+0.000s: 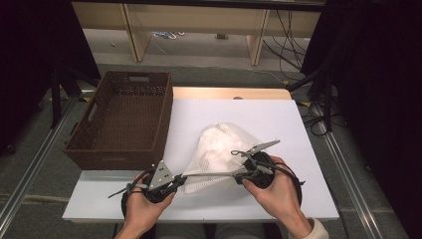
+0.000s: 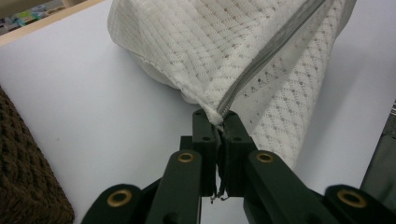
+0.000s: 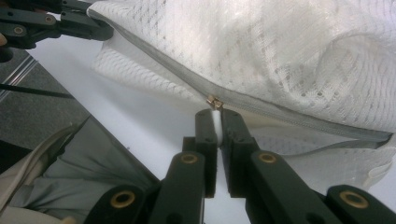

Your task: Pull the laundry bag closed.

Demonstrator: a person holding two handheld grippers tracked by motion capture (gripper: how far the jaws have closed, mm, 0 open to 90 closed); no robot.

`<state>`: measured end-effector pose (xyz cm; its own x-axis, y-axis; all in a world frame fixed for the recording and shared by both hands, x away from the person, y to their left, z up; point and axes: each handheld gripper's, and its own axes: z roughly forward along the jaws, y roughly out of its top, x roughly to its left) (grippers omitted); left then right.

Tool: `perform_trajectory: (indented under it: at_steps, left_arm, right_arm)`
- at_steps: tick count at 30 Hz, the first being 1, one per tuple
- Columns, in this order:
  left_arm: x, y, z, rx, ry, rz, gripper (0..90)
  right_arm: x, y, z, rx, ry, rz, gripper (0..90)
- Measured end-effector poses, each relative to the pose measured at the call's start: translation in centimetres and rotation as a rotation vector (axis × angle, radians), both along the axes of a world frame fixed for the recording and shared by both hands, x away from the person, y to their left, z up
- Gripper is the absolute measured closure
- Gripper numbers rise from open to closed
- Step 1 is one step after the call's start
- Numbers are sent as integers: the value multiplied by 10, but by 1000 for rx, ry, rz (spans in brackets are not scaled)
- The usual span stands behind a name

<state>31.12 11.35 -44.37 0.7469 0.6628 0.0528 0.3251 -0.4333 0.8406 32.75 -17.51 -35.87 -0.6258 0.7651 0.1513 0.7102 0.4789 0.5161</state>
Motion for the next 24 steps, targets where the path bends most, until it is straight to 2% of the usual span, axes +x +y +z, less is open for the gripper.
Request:
perform_trajectory:
  at_steps: [1, 2, 9, 10, 12, 13, 15, 16, 17, 18, 21, 22, 24]
  left_arm:
    - [0, 0, 0, 0, 0, 0, 858]
    - [0, -1, -1, -19, 1, 7, 858]
    - [0, -1, -1, -19, 1, 6, 858]
    - [1, 0, 0, -11, -15, -3, 858]
    - [1, 1, 0, 9, -21, -10, 858]
    - [1, 0, 0, -11, -18, -2, 858]
    - [0, 0, -1, -18, -5, 17, 858]
    - [1, 2, -1, -2, -11, 7, 858]
    - [2, 2, -1, -14, -16, 4, 858]
    - [1, 1, -2, -27, -7, 22, 858]
    - [2, 1, -2, -16, -20, 9, 858]
    - [1, 0, -2, -31, -2, 21, 858]
    - [1, 1, -2, -32, 1, 20, 858]
  right_arm:
    - [0, 0, 0, 0, 1, -1, 869]
    - [0, 0, 0, 0, -2, 0, 869]
    - [-1, 0, 1, 0, 17, -15, 869]
    - [0, -1, 1, 4, 8, -6, 869]
    - [-1, -1, 1, 8, 17, -13, 870]
    - [0, -2, 0, 2, 1, -1, 870]
    - [0, -1, 1, -3, 3, -6, 870]
    - [-1, -2, 1, -5, 7, -22, 870]
    - [-1, -3, 2, -11, 2, -24, 869]
    - [0, -3, 2, -1, 3, -24, 869]
    - [0, -5, 2, -9, -10, -12, 869]
    - [0, -5, 2, -7, -6, -18, 869]
    - [0, -5, 2, -7, -7, -21, 869]
